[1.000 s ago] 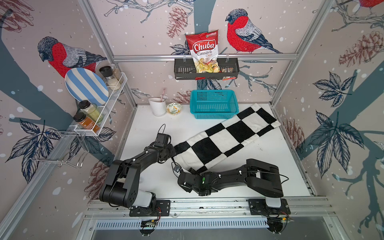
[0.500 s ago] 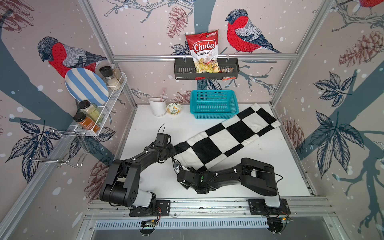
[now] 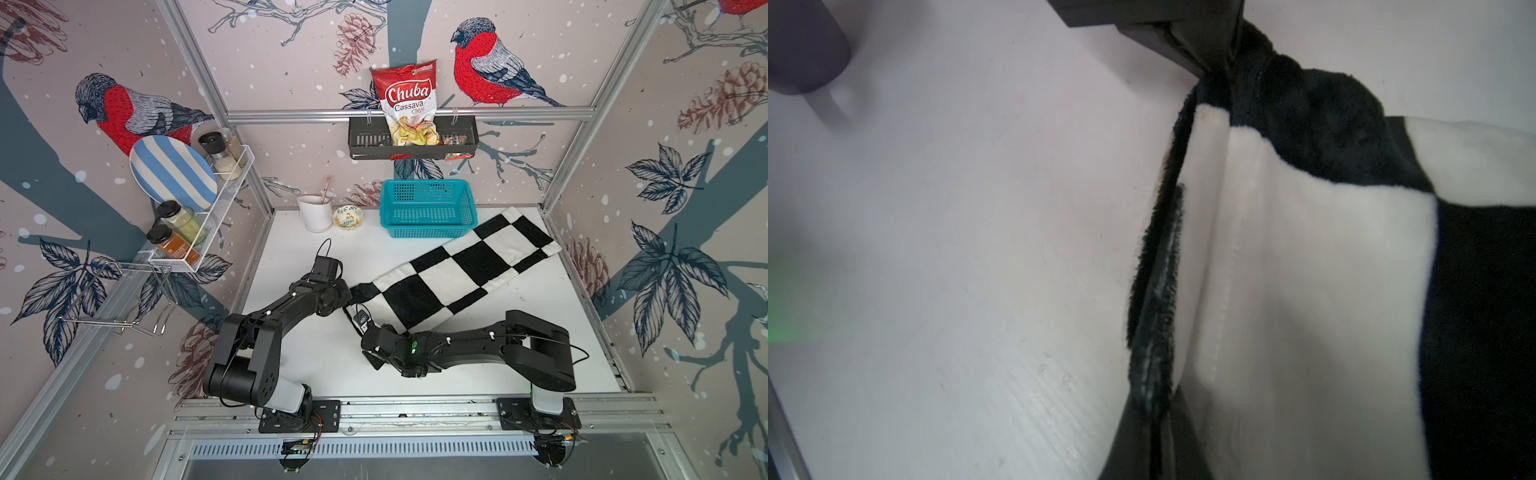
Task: Roll up the pillowcase
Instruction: Roll the pillowcase at the center of the board.
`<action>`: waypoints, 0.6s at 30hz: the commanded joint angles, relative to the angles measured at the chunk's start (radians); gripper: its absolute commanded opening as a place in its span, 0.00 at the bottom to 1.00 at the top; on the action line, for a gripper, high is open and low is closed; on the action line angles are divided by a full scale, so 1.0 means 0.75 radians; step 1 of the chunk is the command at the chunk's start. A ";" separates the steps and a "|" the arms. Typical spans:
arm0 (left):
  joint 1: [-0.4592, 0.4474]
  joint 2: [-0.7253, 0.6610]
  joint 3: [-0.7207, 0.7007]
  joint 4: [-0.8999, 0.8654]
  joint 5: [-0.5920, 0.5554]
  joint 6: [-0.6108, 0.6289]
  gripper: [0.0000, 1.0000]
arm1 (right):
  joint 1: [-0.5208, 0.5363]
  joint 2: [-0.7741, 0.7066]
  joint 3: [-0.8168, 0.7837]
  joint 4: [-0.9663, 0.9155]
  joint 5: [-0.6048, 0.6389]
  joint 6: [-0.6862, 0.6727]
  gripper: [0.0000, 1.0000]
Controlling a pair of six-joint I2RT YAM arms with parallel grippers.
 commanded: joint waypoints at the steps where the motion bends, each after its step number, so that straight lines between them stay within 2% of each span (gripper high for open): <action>1: 0.005 -0.001 0.053 -0.044 0.013 -0.031 0.00 | -0.029 -0.057 -0.038 0.030 -0.050 0.072 0.00; 8: -0.032 0.034 0.140 0.027 0.113 -0.102 0.00 | -0.059 -0.143 -0.102 0.011 0.025 0.096 0.00; 14: -0.101 0.143 0.213 0.121 0.154 -0.131 0.00 | -0.080 -0.207 -0.163 -0.026 0.079 0.129 0.00; 18: -0.116 0.231 0.220 0.194 0.155 -0.120 0.00 | -0.110 -0.182 -0.195 -0.023 0.051 0.144 0.00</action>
